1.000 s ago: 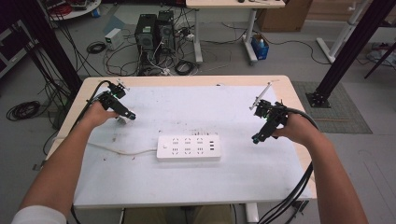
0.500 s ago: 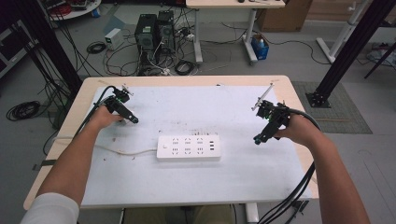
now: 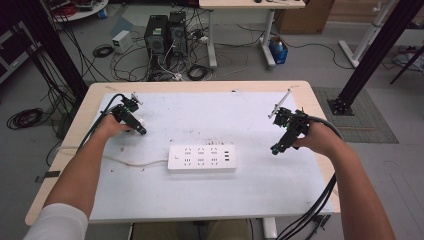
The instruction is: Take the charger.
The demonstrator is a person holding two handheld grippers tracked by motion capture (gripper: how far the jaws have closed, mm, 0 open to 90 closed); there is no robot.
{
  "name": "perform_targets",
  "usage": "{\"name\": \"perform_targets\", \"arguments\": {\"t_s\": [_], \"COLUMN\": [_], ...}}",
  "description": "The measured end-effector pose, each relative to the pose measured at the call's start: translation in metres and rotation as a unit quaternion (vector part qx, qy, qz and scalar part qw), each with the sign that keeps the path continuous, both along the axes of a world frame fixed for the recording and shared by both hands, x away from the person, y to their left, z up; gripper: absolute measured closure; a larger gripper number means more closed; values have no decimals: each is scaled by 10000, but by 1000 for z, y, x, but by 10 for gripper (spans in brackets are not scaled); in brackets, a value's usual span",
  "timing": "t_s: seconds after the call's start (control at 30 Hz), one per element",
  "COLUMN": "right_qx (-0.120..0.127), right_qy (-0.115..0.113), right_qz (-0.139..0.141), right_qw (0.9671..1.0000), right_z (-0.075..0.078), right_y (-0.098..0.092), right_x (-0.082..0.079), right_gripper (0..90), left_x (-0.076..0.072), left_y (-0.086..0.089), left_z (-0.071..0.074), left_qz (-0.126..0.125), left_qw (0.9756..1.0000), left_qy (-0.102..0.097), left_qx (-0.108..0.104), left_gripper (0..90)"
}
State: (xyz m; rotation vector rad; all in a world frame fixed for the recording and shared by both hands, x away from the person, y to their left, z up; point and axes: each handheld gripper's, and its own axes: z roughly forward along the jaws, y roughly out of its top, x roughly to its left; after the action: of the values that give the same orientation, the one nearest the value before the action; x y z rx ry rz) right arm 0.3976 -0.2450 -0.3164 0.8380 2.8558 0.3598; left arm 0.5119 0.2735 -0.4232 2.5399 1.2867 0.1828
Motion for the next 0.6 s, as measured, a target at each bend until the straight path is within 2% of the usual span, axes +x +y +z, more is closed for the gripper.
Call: {"name": "perform_targets", "arguments": {"t_s": [0.1, 0.23, 0.27, 0.33, 0.43, 0.57, 0.6], "right_qx": [-24, -11, -17, -49, -64, -51, -51], "right_qy": [-3, -5, 0, 1, 15, 4, -20], "right_qz": [-22, -2, -15, 8, -24, -43, -38], "right_qw": [10000, 10000, 10000, 10000, 10000, 10000, 10000], "right_z": [0, 0, 0, -1, -2, -1, -1], "right_y": [0, 1, 1, 1, 1, 0, 0], "right_x": [0, 1, 1, 2, 2, 1, 1], "right_gripper": [17, 17, 17, 17, 17, 17, 17], "left_x": [0, -3, -4, -6, -9, -12, -14], "left_y": [1, 3, 5, 7, 6, 5, 5], "left_z": [1, 2, 3, 5, 5, 7, 9], "left_qz": [-23, -44, -45, -126, -159, -258, -266], "left_qw": [10000, 9999, 9999, 9996, 9994, 9989, 9988], "left_qy": [-12, -107, -137, -211, -299, -389, -400], "left_qx": [30, -41, -77, -128, -108, 59, 46], "left_gripper": [197, 237, 277, 425, 426, 427, 427]}}
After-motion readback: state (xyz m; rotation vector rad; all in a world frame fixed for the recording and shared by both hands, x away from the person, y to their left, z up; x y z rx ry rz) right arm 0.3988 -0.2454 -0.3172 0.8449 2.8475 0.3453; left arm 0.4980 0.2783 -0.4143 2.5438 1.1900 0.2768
